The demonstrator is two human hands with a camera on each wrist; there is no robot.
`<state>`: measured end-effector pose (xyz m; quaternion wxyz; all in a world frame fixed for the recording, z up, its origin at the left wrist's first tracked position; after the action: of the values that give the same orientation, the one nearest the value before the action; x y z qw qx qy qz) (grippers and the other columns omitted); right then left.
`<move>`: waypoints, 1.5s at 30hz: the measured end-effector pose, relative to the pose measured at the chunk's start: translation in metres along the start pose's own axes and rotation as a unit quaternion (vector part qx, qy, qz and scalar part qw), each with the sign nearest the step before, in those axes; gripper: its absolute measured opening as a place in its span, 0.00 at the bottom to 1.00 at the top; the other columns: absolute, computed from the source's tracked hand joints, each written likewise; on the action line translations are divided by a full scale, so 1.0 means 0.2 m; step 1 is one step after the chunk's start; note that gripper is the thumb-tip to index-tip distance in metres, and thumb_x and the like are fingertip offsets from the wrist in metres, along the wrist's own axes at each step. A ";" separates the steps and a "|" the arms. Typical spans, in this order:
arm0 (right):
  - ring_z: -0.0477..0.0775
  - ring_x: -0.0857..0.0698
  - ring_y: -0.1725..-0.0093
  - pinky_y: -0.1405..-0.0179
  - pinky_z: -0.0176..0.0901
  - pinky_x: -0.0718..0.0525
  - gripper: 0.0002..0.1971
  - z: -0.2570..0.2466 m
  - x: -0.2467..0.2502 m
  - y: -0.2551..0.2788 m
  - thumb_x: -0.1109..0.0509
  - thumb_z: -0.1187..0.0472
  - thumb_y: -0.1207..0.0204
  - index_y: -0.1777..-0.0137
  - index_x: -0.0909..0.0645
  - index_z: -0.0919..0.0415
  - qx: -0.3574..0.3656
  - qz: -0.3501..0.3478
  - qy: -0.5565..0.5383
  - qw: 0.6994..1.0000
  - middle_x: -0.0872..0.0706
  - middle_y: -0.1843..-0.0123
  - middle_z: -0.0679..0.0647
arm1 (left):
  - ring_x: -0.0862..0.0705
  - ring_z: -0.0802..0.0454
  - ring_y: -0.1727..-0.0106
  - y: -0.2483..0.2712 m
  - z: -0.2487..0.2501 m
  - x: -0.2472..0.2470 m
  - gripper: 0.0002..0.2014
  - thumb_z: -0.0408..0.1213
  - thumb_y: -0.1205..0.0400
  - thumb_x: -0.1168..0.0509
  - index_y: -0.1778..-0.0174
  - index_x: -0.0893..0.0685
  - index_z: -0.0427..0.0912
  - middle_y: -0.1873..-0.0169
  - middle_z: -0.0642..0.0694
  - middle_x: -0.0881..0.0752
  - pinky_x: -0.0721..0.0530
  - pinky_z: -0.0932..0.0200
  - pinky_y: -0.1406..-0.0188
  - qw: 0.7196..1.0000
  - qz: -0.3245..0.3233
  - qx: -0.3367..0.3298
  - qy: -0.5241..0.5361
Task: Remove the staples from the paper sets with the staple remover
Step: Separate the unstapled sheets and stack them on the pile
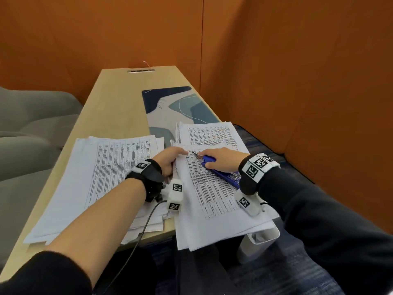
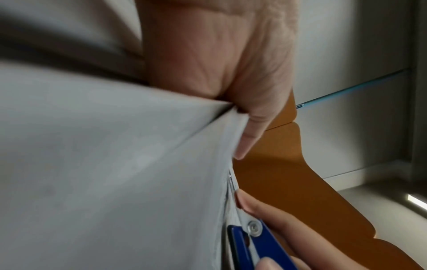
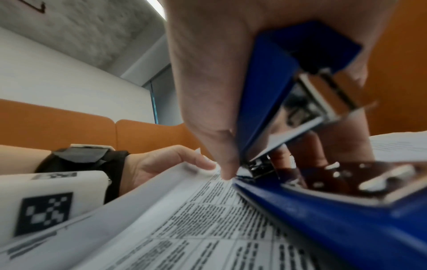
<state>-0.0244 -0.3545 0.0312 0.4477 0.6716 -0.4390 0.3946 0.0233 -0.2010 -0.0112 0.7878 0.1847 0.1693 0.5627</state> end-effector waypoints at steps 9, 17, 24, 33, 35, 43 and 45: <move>0.59 0.23 0.30 0.33 0.50 0.27 0.24 -0.02 -0.01 -0.05 0.41 0.52 0.14 0.19 0.35 0.47 -0.007 -0.027 0.027 0.999 0.25 0.23 0.56 | 0.12 0.39 0.56 -0.05 -0.04 0.02 0.14 0.22 0.17 0.40 0.35 0.22 0.25 0.51 0.32 0.13 0.13 0.45 0.56 0.999 0.006 -0.003 0.032; 0.62 0.22 0.31 0.32 0.55 0.24 0.25 -0.06 -0.05 -0.15 0.42 0.54 0.13 0.17 0.40 0.47 -0.003 -0.024 0.062 0.998 0.24 0.24 0.59 | 0.12 0.39 0.56 -0.07 -0.03 0.02 0.15 0.19 0.20 0.36 0.37 0.20 0.25 0.50 0.31 0.12 0.12 0.45 0.54 0.999 0.019 -0.034 -0.012; 0.61 0.17 0.37 0.36 0.49 0.21 0.21 -0.01 -0.02 -0.12 0.46 0.52 0.11 0.19 0.34 0.44 0.005 -0.078 -0.181 0.980 0.18 0.32 0.59 | 0.10 0.43 0.59 -0.07 -0.03 0.02 0.13 0.21 0.20 0.34 0.39 0.19 0.27 0.58 0.38 0.10 0.10 0.48 0.55 0.997 0.002 -0.070 -0.018; 0.55 0.27 0.24 0.23 0.50 0.34 0.21 -0.04 -0.02 -0.06 0.44 0.47 0.13 0.20 0.33 0.37 0.044 -0.033 0.000 0.999 0.28 0.20 0.48 | 0.10 0.43 0.56 0.00 -0.04 -0.02 0.15 0.38 0.17 0.41 0.41 0.17 0.33 0.55 0.36 0.10 0.11 0.51 0.54 0.980 -0.133 -0.018 0.148; 0.56 0.29 0.23 0.24 0.49 0.36 0.22 -0.09 -0.05 -0.03 0.44 0.50 0.12 0.19 0.35 0.39 0.061 -0.028 0.040 0.997 0.29 0.19 0.50 | 0.11 0.41 0.56 0.00 -0.04 -0.02 0.18 0.41 0.17 0.41 0.41 0.16 0.31 0.54 0.34 0.10 0.12 0.49 0.52 0.979 -0.135 -0.004 0.155; 0.59 0.17 0.56 0.66 0.47 0.23 0.27 -0.20 -0.08 0.00 0.46 0.53 0.14 0.16 0.46 0.42 0.090 0.045 0.322 0.941 0.17 0.46 0.56 | 0.15 0.44 0.70 -0.04 -0.04 0.00 0.04 0.26 0.18 0.38 0.56 0.18 0.29 0.66 0.35 0.16 0.12 0.51 0.63 1.000 0.027 -0.010 -0.009; 0.58 0.23 0.64 0.73 0.46 0.29 0.28 -0.23 -0.10 0.02 0.48 0.58 0.14 0.15 0.49 0.49 0.094 0.062 0.400 0.909 0.20 0.47 0.58 | 0.16 0.44 0.70 -0.04 -0.04 0.00 0.03 0.25 0.19 0.37 0.58 0.19 0.32 0.68 0.36 0.17 0.14 0.50 0.59 0.998 0.053 -0.008 -0.031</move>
<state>-0.0399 -0.3071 0.0267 0.4950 0.4678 -0.2248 0.6969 0.0268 -0.2022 -0.0227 0.7634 0.2046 0.1307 0.5986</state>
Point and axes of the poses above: each hand's wrist, its own y-axis away from the middle knuckle, its own x-axis out of the back of the hand, z = x × y, the point moved 6 cm from there along -y, towards the middle knuckle
